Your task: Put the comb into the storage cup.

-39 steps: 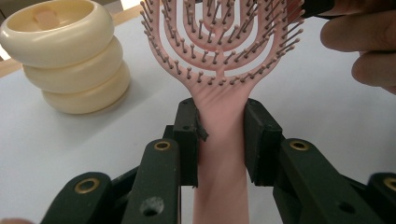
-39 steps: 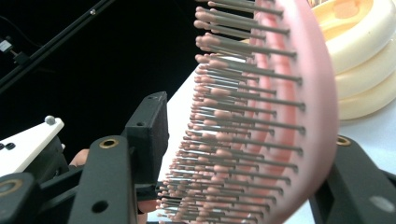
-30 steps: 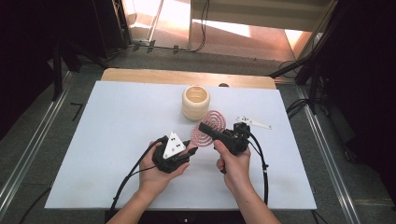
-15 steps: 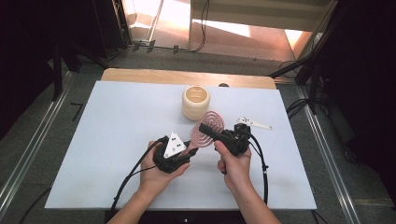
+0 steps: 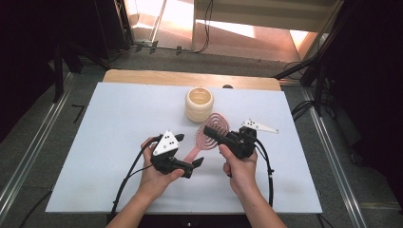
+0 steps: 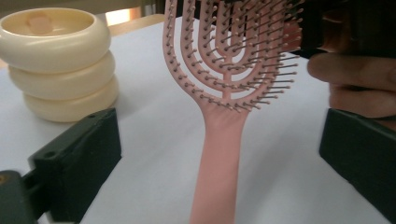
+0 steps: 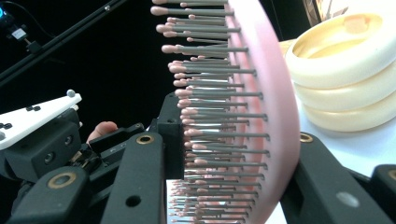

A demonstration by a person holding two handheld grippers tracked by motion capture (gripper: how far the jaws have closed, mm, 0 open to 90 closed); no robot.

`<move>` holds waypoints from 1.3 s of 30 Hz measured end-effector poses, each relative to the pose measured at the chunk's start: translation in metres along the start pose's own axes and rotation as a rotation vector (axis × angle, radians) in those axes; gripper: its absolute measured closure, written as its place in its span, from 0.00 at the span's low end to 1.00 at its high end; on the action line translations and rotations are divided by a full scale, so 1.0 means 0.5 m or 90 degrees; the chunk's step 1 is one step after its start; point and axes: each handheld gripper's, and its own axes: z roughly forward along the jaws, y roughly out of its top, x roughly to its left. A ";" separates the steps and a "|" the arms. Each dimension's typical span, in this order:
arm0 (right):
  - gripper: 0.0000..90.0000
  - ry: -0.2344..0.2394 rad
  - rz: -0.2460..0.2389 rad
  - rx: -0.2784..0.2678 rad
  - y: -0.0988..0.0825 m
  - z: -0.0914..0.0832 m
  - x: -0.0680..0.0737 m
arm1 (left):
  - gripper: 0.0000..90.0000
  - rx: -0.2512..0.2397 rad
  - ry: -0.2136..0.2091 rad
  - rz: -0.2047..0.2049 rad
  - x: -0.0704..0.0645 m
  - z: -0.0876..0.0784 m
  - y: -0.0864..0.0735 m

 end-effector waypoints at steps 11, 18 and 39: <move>0.69 -0.003 -0.031 -0.010 0.005 -0.008 0.007 | 0.00 -0.022 0.016 -0.001 0.016 -0.031 -0.010; 0.69 0.001 -0.044 -0.017 0.010 -0.012 0.008 | 0.00 -0.030 0.025 0.022 0.028 -0.061 -0.028; 0.69 -0.014 -0.071 -0.027 0.025 -0.024 0.007 | 0.00 -0.093 0.093 -0.011 0.099 -0.179 -0.074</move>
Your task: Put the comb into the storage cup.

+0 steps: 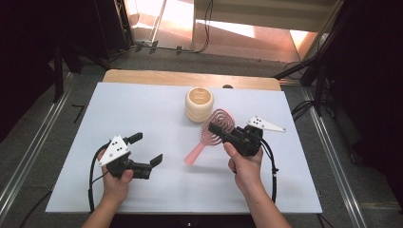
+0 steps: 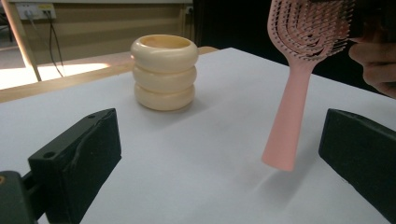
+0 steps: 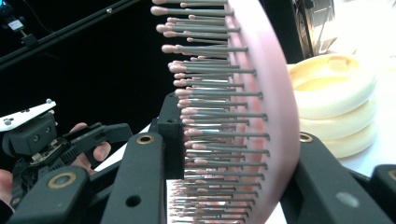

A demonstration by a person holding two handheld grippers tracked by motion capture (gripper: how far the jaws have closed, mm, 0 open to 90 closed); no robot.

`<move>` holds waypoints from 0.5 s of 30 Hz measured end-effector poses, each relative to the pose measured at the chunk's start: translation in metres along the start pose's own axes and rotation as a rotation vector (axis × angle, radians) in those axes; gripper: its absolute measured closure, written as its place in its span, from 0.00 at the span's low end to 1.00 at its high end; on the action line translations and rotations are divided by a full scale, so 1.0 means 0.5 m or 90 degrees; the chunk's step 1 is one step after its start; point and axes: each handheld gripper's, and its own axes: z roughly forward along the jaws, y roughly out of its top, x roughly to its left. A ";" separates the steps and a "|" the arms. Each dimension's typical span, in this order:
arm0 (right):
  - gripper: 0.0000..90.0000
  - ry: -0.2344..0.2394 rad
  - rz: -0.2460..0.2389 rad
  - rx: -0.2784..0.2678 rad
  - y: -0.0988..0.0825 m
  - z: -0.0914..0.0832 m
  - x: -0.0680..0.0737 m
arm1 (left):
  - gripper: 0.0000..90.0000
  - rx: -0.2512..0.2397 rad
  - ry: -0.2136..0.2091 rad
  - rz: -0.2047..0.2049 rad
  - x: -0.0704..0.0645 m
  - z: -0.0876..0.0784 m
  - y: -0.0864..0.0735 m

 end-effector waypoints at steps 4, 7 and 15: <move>0.69 -0.006 -0.016 0.000 0.005 -0.004 0.001 | 0.00 0.001 0.018 0.006 0.015 -0.021 -0.006; 0.69 -0.003 -0.013 -0.002 0.006 -0.004 -0.001 | 0.00 -0.004 0.029 -0.004 0.027 -0.037 -0.009; 0.69 -0.004 -0.016 -0.006 0.012 -0.002 -0.005 | 0.00 0.000 0.052 -0.004 0.046 -0.076 -0.022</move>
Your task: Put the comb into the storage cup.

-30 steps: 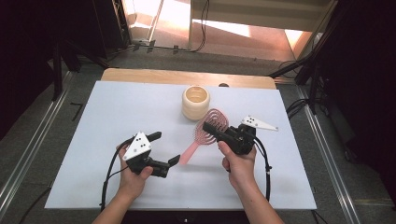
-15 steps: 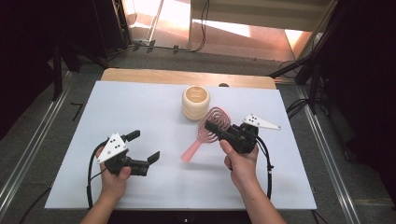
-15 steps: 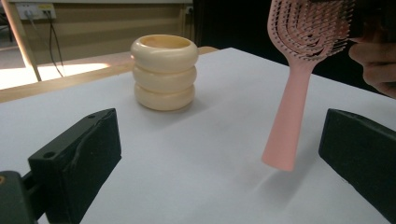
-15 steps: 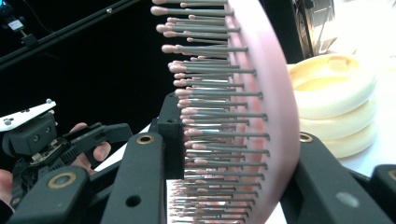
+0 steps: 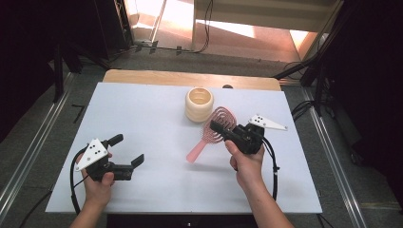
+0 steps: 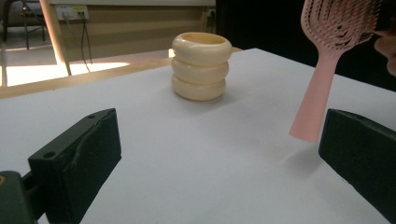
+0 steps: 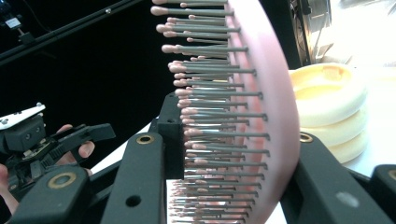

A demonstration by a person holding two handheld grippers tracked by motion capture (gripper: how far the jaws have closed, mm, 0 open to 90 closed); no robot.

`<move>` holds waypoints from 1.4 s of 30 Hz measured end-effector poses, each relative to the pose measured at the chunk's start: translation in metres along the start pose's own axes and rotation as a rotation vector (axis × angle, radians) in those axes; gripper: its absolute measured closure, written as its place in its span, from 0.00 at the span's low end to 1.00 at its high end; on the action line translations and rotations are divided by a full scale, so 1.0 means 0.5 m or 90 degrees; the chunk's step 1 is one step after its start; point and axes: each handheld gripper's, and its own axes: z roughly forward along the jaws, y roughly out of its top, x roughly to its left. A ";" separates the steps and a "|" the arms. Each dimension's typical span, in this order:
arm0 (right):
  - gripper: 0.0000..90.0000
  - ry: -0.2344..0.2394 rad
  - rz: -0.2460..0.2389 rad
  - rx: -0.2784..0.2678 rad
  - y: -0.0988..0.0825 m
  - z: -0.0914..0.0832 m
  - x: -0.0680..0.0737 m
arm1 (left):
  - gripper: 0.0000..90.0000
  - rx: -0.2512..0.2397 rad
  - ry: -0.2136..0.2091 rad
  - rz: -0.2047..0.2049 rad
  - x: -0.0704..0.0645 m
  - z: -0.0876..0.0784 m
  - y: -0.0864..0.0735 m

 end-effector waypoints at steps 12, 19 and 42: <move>0.69 -0.005 -0.018 -0.001 0.020 0.007 0.000 | 0.00 0.002 0.025 -0.014 0.031 -0.037 -0.022; 0.69 -0.008 -0.025 -0.004 0.032 0.011 -0.002 | 0.00 0.000 0.029 -0.025 0.045 -0.055 -0.038; 0.69 -0.025 -0.050 -0.017 0.081 0.026 0.002 | 0.00 -0.024 0.062 -0.053 0.077 -0.080 -0.060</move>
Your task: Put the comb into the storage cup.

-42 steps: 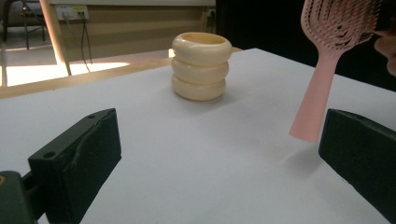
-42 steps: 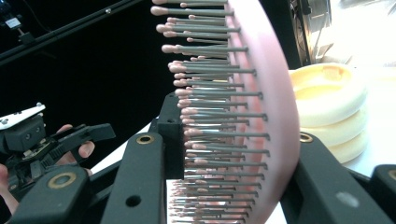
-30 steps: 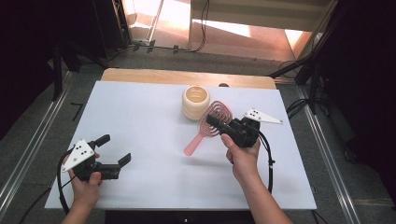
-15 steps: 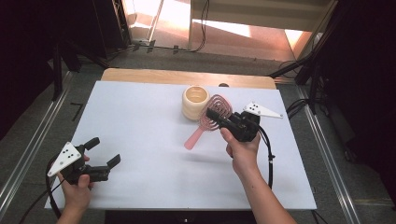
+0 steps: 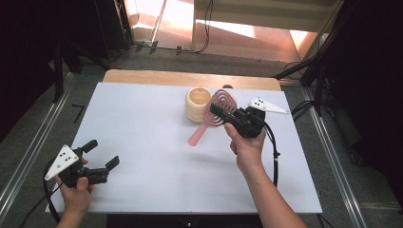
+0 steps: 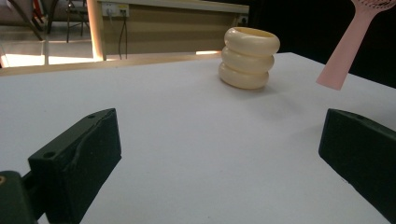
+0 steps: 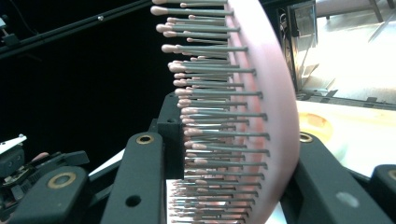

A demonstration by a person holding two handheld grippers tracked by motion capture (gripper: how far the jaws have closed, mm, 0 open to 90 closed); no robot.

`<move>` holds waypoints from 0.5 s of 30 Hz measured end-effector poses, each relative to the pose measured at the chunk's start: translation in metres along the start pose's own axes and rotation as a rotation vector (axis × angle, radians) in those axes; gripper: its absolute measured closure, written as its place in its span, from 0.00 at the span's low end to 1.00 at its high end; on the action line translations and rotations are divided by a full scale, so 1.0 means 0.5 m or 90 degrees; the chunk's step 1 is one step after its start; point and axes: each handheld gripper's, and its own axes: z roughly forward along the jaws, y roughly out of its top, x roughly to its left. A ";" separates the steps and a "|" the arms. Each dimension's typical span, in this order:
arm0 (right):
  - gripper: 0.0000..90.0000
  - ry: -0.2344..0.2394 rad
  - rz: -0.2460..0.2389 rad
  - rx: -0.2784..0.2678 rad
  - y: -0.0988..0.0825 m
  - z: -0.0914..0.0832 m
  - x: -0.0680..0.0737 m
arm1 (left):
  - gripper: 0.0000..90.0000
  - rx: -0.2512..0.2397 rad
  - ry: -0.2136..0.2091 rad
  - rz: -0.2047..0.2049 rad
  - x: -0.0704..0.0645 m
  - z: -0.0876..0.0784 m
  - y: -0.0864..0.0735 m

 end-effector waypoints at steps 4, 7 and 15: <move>0.69 0.003 -0.008 0.000 0.002 0.004 -0.002 | 0.00 0.001 0.001 0.001 -0.002 0.001 -0.001; 0.69 0.002 -0.016 0.001 0.005 0.006 -0.002 | 0.00 0.001 0.001 0.001 -0.002 0.000 -0.002; 0.69 -0.003 -0.027 -0.002 0.019 0.014 -0.003 | 0.00 0.001 0.000 -0.005 0.002 0.001 -0.005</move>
